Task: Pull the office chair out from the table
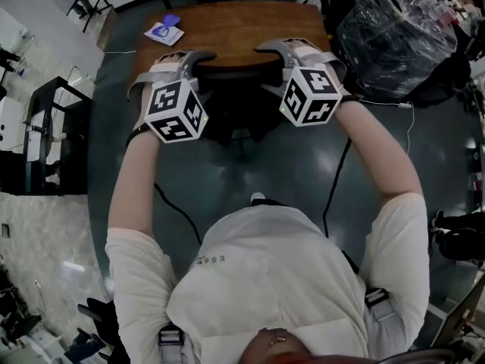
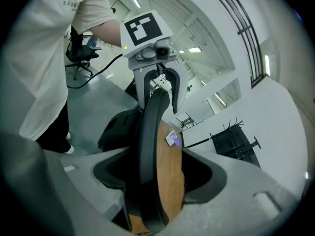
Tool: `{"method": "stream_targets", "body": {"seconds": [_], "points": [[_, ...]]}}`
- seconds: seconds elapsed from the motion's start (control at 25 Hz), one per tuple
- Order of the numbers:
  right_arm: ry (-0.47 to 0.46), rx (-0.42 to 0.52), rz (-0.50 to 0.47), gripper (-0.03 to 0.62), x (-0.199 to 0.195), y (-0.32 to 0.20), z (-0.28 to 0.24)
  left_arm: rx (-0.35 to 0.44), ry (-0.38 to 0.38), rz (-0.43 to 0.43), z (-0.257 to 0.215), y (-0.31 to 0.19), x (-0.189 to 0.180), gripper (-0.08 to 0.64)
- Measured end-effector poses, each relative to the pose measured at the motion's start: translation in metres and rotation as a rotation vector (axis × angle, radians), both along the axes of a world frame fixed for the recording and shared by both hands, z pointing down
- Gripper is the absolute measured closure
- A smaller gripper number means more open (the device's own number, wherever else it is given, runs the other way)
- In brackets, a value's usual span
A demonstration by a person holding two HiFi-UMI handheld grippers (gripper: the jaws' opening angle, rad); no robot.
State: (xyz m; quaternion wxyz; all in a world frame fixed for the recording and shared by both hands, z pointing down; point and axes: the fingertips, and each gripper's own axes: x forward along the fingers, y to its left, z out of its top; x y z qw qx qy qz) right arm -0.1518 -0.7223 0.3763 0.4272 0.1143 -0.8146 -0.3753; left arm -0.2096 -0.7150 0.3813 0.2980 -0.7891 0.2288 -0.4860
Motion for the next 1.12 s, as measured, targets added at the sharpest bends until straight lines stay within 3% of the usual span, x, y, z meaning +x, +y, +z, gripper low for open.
{"method": "stream_targets", "body": {"seconds": [0.12, 0.24, 0.48, 0.8, 1.12], "points": [[0.085, 0.000, -0.044, 0.365, -0.006, -0.003, 0.014, -0.003, -0.062, 0.024, 0.007, -0.009, 0.003, 0.370], [0.117, -0.039, -0.066, 0.506, -0.007, 0.003, 0.027, -0.006, -0.081, 0.039, 0.013, -0.007, 0.005, 0.463], [0.102, -0.060, -0.035, 0.528, -0.005, 0.013, 0.028, 0.025, -0.107, 0.061, 0.016, 0.003, 0.005, 0.492], [0.088, 0.056, -0.012, 0.528, -0.010, 0.033, 0.027, 0.091, -0.128, 0.061, 0.015, 0.025, 0.000, 0.492], [0.085, 0.025, -0.011, 0.523, -0.003, 0.065, 0.026, 0.119, -0.109, 0.089, 0.013, 0.056, 0.008, 0.505]]}}
